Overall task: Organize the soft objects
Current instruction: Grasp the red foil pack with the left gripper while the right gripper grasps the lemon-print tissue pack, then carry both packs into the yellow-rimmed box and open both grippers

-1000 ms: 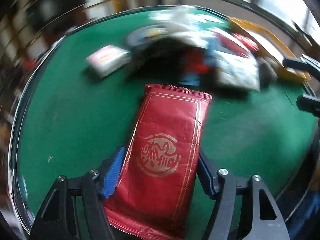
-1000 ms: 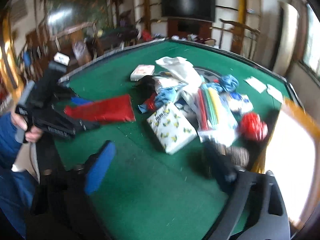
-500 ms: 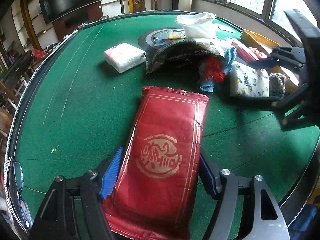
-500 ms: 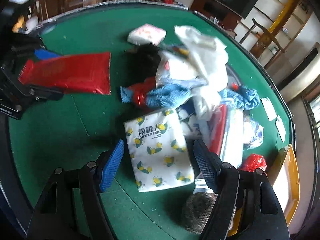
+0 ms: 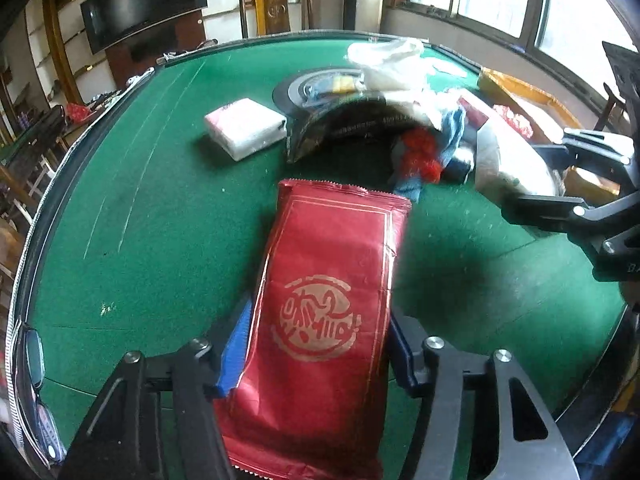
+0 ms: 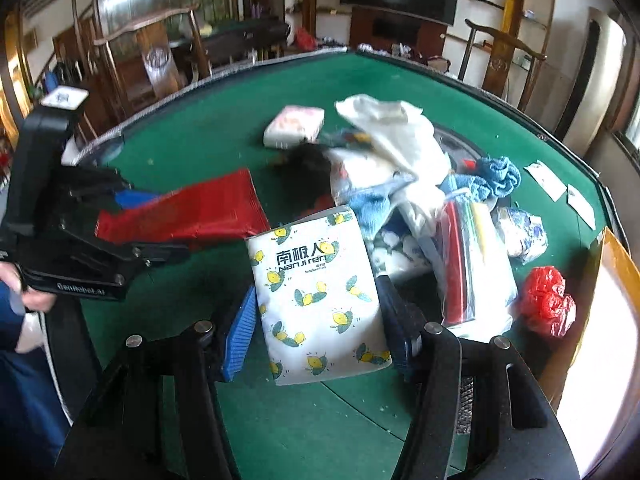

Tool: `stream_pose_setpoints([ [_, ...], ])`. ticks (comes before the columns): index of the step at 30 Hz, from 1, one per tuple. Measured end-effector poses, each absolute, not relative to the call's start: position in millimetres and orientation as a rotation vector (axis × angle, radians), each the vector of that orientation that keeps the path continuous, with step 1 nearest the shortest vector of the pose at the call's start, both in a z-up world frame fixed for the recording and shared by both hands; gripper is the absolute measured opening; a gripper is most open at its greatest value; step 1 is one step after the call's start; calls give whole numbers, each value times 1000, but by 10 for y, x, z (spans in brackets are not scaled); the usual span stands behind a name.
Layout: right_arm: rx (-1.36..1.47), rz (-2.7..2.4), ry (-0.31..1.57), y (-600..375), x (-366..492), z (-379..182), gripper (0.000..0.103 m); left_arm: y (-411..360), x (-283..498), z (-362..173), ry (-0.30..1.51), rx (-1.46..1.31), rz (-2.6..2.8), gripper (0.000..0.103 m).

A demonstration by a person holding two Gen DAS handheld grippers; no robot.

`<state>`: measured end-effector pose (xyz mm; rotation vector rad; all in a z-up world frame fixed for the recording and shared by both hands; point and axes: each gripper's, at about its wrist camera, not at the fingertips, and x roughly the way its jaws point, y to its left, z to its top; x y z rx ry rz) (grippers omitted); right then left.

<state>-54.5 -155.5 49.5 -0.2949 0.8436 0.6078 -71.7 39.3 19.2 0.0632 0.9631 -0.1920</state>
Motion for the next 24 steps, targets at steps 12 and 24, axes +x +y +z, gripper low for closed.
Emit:
stream_pose_setpoints([
  [12, 5, 502, 734, -2147, -191, 785, 57, 111, -607, 646, 849, 49, -233, 58],
  [24, 368, 96, 693, -3702, 401, 1136, 57, -1274, 42, 1261, 750, 139, -413, 59],
])
